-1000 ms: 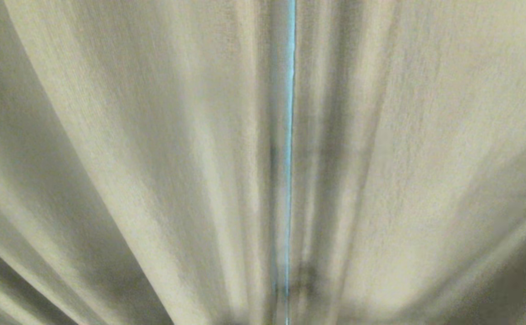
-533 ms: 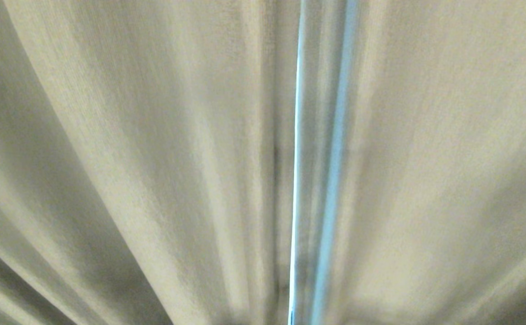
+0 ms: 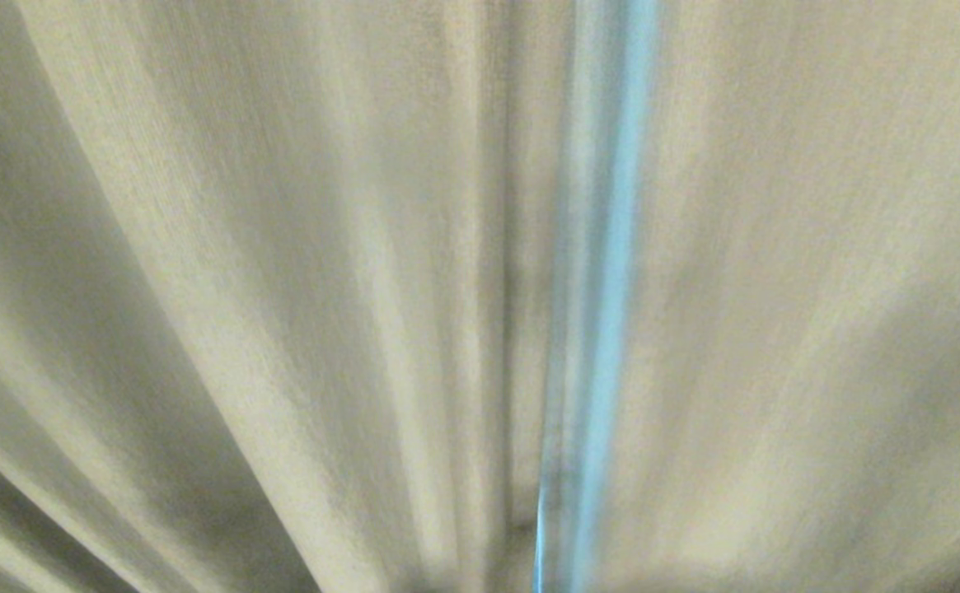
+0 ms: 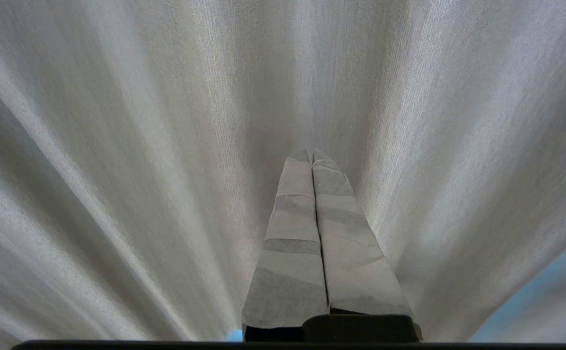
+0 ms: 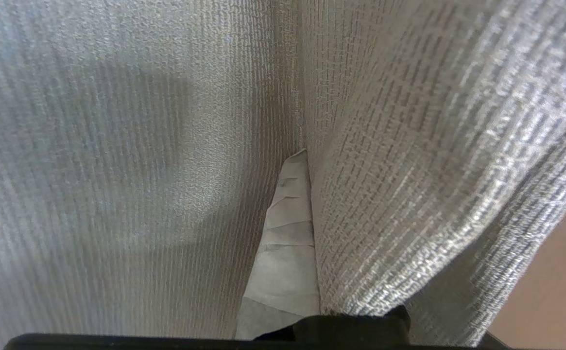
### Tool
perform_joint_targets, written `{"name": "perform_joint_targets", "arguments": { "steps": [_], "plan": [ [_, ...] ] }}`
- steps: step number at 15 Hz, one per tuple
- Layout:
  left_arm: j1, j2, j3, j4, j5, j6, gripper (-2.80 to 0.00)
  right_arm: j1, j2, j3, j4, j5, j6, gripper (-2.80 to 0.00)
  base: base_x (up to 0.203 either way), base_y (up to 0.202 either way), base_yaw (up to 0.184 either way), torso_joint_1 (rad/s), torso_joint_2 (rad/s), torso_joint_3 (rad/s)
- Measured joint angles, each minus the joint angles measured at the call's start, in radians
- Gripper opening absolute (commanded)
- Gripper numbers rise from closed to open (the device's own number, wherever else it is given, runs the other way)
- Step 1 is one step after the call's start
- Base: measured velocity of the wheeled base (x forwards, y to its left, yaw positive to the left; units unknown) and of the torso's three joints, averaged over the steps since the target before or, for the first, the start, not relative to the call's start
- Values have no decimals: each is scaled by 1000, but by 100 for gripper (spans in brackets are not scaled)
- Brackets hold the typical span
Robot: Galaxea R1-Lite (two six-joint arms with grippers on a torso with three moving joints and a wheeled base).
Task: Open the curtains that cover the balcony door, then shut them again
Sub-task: Pull the outer curtains open on both sides
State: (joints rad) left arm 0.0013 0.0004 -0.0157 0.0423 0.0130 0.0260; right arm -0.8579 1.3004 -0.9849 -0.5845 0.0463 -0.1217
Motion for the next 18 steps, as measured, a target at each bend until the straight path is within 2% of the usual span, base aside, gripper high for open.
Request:
{"name": "perform_joint_targets", "arguments": {
  "steps": [7, 18],
  "plan": [
    [0, 0, 0, 0, 0, 0, -280, -84, 49, -13, -6, 0, 20, -280, 0, 0, 0, 0, 0, 0],
    [0, 0, -1, 0, 0, 0, -280, -148, 81, -10, -9, -2, 32, -280, 0, 0, 0, 0, 0, 0]
  ]
}}
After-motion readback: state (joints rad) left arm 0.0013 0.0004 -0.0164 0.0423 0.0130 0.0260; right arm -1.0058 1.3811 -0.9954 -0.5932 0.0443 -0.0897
